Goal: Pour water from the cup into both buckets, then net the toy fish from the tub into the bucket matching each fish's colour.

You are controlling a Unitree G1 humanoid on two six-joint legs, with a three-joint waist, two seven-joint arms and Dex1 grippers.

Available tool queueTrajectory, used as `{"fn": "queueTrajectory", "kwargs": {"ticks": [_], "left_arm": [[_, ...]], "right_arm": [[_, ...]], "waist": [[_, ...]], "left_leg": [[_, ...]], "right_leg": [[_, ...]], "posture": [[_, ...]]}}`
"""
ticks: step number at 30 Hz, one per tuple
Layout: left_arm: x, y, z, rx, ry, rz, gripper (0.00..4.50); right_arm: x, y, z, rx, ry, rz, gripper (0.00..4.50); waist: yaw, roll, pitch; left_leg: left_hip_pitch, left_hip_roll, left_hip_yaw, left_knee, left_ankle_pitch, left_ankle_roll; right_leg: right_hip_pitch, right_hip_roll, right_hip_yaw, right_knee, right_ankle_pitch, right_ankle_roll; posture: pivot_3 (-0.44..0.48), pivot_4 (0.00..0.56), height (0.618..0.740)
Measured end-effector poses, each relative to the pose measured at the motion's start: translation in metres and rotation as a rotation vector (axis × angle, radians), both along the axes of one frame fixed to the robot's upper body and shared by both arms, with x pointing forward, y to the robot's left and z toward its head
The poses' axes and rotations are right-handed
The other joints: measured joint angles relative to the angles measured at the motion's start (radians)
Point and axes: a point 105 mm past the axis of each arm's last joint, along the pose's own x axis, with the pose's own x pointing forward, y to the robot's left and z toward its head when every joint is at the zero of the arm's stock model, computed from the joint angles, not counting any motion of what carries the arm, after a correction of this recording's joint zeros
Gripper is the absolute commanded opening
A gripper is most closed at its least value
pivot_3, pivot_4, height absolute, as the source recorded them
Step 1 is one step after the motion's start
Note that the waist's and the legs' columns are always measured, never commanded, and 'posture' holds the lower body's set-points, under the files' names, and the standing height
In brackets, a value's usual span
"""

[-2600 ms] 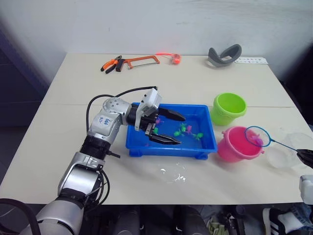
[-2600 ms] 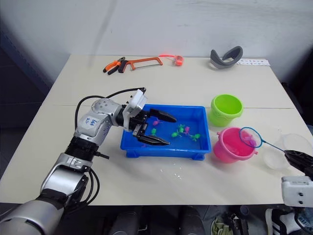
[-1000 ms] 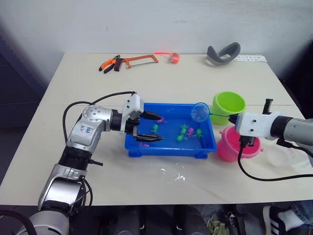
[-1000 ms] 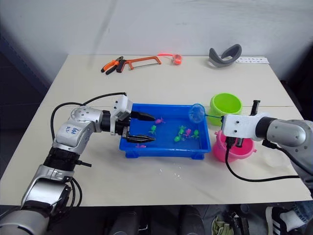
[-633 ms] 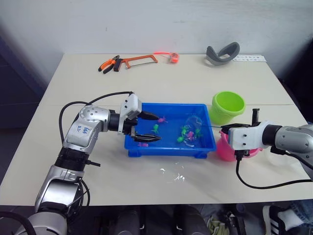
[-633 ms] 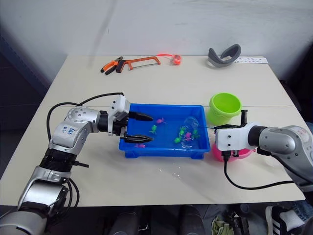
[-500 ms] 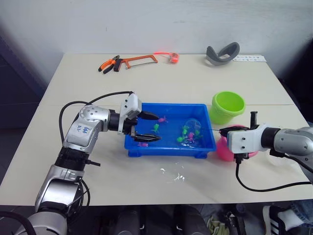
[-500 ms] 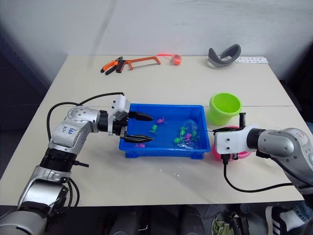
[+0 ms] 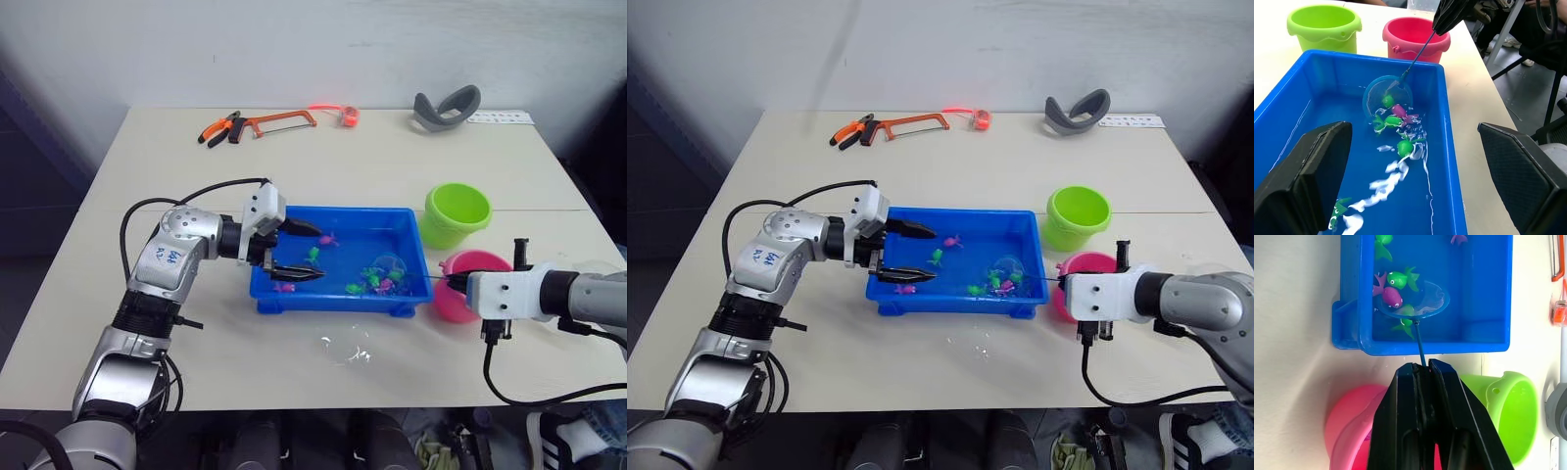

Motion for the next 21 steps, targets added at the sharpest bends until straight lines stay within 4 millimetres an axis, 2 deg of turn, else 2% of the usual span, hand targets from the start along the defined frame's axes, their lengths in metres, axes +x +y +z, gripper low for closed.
{"fn": "queueTrajectory", "kwargs": {"ticks": [5,10,13,21], "left_arm": [[0.0,-0.003,0.0,-0.008,-0.001,-0.006,4.48],[-0.001,-0.004,0.0,-0.012,-0.004,-0.009,4.48],[-0.001,-0.003,0.001,-0.015,-0.002,-0.011,4.48],[0.002,0.008,0.001,0.015,-0.022,0.018,4.48]], "right_arm": [[0.01,0.005,0.011,0.14,0.006,-0.067,0.0],[0.018,0.022,0.013,0.248,0.036,-0.075,0.0],[0.02,0.028,0.009,0.231,0.051,-0.062,0.0],[0.023,0.02,0.009,0.143,0.006,-0.039,0.0]], "waist": [[-0.001,0.0,0.0],[-0.003,0.0,0.0],[-0.003,0.0,0.0],[0.003,0.0,0.0]], "left_leg": [[0.0,0.0,0.0,0.0,0.0,0.0],[0.0,0.0,0.0,0.0,0.0,0.0],[0.0,0.0,0.0,0.0,0.0,0.0],[0.0,0.0,0.0,0.0,0.0,0.0]], "right_leg": [[0.0,0.0,0.0,0.0,0.0,0.0],[-0.001,0.0,0.0,0.0,0.0,0.0],[-0.001,0.0,0.0,0.0,0.0,0.0],[-0.001,0.0,0.0,0.0,0.0,0.0]], "posture": [[0.0,0.15,0.74],[0.0,0.15,0.74],[0.0,0.15,0.74],[0.0,0.15,0.74]]}}
